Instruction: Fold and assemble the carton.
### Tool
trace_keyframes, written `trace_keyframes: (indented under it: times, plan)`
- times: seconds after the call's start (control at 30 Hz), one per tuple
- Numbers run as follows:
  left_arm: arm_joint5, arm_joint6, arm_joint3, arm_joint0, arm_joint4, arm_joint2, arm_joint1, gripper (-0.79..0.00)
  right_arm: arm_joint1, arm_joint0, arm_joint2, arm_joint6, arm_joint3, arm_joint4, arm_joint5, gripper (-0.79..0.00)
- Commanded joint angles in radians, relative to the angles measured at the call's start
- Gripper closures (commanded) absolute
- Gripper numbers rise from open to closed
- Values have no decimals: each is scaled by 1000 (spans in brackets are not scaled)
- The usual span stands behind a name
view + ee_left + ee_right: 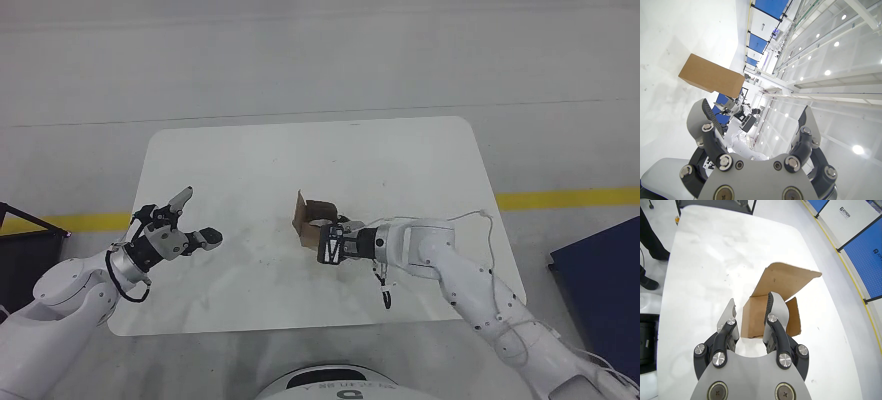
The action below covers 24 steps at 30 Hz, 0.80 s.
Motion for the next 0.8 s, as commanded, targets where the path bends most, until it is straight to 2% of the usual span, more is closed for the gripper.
trace_keyframes:
  times: [0.0,0.27,0.6,0.77]
  plan:
    - [0,0,0,0,0,0,0,-785,1,-3,-6,4,-10,-43,5,-360]
    - [0,0,0,0,0,0,0,-785,-9,19,-56,31,21,-107,7,-360]
    - [0,0,0,0,0,0,0,-785,-36,72,-109,79,85,-84,42,-326]
    - [0,0,0,0,0,0,0,-785,-38,73,-84,53,78,-12,41,-372]
